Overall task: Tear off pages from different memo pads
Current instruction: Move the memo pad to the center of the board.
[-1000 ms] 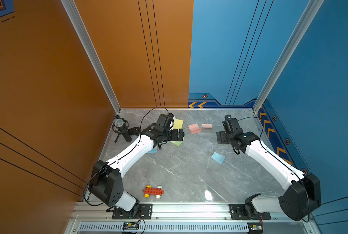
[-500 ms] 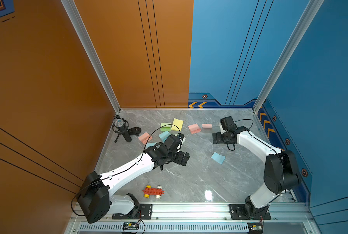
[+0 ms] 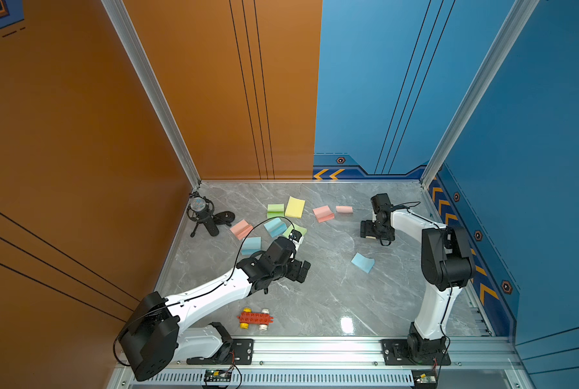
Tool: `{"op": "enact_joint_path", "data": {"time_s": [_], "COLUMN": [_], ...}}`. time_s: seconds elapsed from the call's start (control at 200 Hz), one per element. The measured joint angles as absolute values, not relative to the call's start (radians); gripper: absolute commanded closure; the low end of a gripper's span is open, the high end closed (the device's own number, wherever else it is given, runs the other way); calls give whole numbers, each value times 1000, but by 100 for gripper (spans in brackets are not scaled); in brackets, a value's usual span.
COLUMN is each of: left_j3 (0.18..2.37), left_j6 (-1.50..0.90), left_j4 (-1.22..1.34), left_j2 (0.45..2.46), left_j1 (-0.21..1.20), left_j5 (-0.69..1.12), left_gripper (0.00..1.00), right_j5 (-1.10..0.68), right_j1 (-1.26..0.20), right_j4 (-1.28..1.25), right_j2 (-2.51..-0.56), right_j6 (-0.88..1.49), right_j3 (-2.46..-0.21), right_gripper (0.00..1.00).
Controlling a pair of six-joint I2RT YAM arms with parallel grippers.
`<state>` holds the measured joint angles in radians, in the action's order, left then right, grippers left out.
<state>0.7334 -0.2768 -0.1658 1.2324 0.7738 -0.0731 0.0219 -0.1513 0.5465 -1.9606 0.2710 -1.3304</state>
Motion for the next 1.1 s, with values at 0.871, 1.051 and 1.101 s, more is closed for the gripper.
{"op": "enact_joint_path", "data": {"time_s": [0.871,1.051,1.101], "left_j3": [680,653,649], "left_j6": [-311,-331,-334], "left_j4": [-99,-100,-100], "left_j2": [1110,1065,1054], "left_j1": [775,774,774], "left_j5": [-224,-271,-279], "left_gripper": [2,2,2], "right_j5": [101,109,109], "right_j1": [-513,-687,-736], "right_j4": [558,558,557], "right_j2": [-1882,-1785,-1763], "right_j6": [245,318,343], "right_j3": [-1218,-1126,-1100], "right_gripper": [38,37,37]}}
